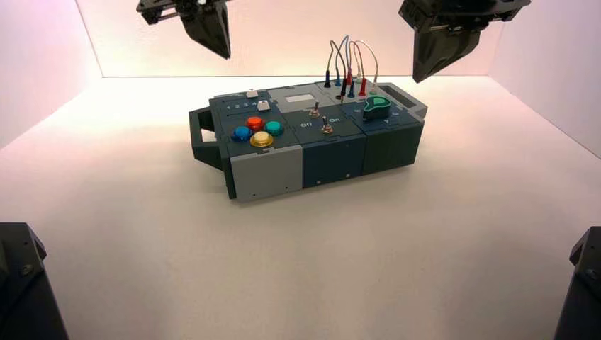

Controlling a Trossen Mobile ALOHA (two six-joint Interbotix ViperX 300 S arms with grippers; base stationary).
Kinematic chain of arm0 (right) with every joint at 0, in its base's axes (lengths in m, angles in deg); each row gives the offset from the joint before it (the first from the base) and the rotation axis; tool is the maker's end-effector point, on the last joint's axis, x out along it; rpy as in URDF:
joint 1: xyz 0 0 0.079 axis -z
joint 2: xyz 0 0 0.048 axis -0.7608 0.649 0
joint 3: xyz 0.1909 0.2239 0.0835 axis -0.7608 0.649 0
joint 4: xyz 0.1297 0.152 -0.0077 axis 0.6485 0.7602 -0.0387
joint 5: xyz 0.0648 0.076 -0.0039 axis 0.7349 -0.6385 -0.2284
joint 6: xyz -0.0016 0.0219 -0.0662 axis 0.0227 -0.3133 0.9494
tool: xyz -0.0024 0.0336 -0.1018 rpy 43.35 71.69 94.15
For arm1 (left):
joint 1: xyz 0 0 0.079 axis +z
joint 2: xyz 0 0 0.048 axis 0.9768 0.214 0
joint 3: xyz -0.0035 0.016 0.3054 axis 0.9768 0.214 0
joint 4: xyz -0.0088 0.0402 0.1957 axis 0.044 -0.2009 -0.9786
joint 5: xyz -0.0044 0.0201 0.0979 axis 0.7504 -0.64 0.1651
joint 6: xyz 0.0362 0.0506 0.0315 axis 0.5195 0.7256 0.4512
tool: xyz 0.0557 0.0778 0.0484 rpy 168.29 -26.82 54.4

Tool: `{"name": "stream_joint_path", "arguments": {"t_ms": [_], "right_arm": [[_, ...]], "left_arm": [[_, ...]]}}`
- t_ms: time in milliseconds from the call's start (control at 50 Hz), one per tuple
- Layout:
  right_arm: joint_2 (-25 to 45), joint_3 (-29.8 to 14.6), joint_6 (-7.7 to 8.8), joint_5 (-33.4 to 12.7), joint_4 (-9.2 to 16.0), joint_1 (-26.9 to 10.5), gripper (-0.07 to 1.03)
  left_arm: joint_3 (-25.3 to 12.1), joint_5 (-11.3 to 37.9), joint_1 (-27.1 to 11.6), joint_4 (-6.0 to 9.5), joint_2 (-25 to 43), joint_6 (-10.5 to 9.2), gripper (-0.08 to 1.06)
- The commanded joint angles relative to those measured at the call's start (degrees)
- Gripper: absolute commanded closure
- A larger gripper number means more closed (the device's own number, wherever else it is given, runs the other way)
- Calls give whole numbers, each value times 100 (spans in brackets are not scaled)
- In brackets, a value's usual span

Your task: Move the top slider to position 3.

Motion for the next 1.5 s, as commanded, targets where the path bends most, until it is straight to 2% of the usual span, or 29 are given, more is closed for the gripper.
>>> {"name": "stream_joint_path", "arguments": {"t_ms": [20, 260, 460, 560, 620, 720, 800, 880, 1260, 1400, 1500], "right_arm": [[-53, -97, -9, 35, 44, 0, 99], [-53, -97, -9, 35, 53, 0, 98], [-35, -105, 0, 35, 53, 0, 98], [-35, -114, -9, 35, 62, 0, 99], [-35, -123, -9, 35, 53, 0, 98], [-35, -114, 0, 18, 62, 0, 99], [-35, -114, 0, 18, 53, 0, 99], [-35, -123, -9, 18, 62, 0, 99], [-70, -123, 0, 0, 88, -18, 98], [-158, -141, 44, 44, 299, -26, 98], [-290, -141, 193, 185, 501, -88, 98]], "left_arm": [[-308, -70, -53, 18, 237, -132, 101], [-589, -53, -167, 18, 677, -299, 101], [-896, -53, -246, 18, 984, -615, 101], [-984, -53, -255, 18, 1107, -677, 101], [-1020, -44, -255, 26, 1143, -694, 101], [-1143, -44, -255, 105, 1292, -853, 101], [-1204, -44, -264, 211, 1354, -853, 101], [-1257, -26, -255, 246, 1406, -853, 101], [-1336, 0, -264, 237, 1591, -853, 101], [-1336, 26, -255, 220, 1696, -844, 101], [-1336, 26, -264, 220, 1758, -835, 101]]}}
